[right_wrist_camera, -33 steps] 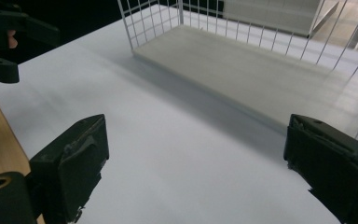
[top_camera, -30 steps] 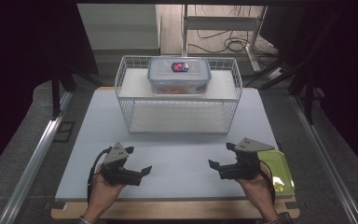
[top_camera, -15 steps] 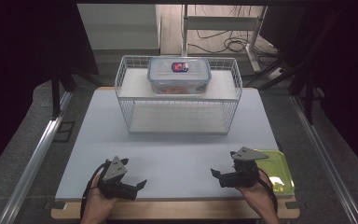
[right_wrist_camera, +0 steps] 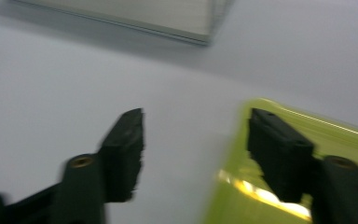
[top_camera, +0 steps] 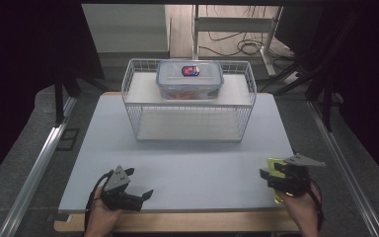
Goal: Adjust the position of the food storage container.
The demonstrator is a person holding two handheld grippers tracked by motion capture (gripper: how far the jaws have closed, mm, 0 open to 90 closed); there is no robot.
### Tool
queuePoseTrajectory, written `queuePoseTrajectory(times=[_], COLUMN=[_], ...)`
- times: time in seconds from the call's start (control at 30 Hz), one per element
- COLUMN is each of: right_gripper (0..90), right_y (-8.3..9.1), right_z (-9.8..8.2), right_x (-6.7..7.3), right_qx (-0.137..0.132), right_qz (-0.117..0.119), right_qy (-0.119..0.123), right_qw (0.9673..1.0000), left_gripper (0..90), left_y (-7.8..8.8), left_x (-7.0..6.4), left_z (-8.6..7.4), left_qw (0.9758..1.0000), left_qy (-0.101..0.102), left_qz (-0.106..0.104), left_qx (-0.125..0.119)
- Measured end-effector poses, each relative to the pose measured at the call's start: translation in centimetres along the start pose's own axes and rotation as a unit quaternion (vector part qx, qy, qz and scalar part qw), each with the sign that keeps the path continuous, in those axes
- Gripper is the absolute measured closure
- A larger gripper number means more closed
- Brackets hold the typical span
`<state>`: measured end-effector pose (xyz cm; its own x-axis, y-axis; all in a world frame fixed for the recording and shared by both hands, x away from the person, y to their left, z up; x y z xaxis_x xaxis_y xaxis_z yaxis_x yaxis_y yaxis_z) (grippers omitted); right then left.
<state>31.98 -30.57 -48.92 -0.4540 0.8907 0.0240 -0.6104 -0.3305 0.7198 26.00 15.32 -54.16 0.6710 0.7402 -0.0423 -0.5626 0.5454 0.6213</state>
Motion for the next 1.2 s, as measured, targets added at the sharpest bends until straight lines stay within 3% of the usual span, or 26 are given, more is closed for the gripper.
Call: queuePoseTrajectory(times=[0.07,0.13,0.17,0.2,0.3,0.33,0.4,0.57,0.87,1.2], right_gripper=[55.5,60.5,65.7,76.3,87.2,87.2,89.4,89.2,89.3,89.3], right_y=[0.7,1.0,1.4,2.2,2.9,2.9,3.0,2.6,1.6,-0.4], right_z=[-0.5,-0.7,-0.9,-1.5,-2.4,-2.4,-3.5,-4.8,-4.9,-3.4], right_x=[-1.7,-2.5,-3.3,-4.9,-6.8,-6.8,-8.4,-9.8,-9.2,-5.2], right_qx=[-0.003,-0.004,-0.007,-0.007,-0.007,-0.007,0.01,0.035,0.049,0.055], right_qz=[-0.03,-0.036,-0.041,-0.054,-0.075,-0.075,-0.098,-0.125,-0.115,-0.059], right_qy=[-0.007,-0.016,-0.025,-0.039,-0.056,-0.056,-0.069,-0.078,-0.081,-0.055], right_qw=[0.9995,0.9992,0.9988,0.9977,0.9956,0.9956,0.9928,0.9884,0.9888,0.9952], left_gripper=[2.0,2.0,2.0,2.8,3.1,3.1,3.1,3.4,3.6,3.7], left_y=[0.0,0.0,0.0,0.0,0.1,0.1,0.1,0.0,0.0,-0.2], left_x=[0.0,0.1,0.1,0.2,0.2,0.2,0.2,0.3,0.3,0.1], left_z=[0.0,0.0,-0.1,-0.1,-0.1,-0.1,-0.1,-0.1,-0.1,-0.1], left_qw=[1.0,1.0,1.0,1.0,1.0,1.0,1.0,1.0,1.0,0.9999], left_qy=[0.0,0.0,0.001,0.002,0.002,0.002,0.002,0.001,0.001,-0.001], left_qz=[0.001,0.001,0.001,0.002,0.004,0.004,0.003,0.003,0.002,-0.004], left_qx=[0.0,0.0,0.001,0.002,0.001,0.001,0.0,0.004,0.005,0.01])
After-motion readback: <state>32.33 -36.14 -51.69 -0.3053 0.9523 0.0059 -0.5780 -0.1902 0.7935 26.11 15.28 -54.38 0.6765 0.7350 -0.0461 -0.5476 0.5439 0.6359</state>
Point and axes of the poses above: each handheld gripper's, and its own axes: y roughly backward along the jaws, z roughly out of its top, x roughly to its left, the point moved 5 cm from there along -y, roughly forward along the jaws, and after that the axes turned 6 degrees about x, right-handed, at the moved point
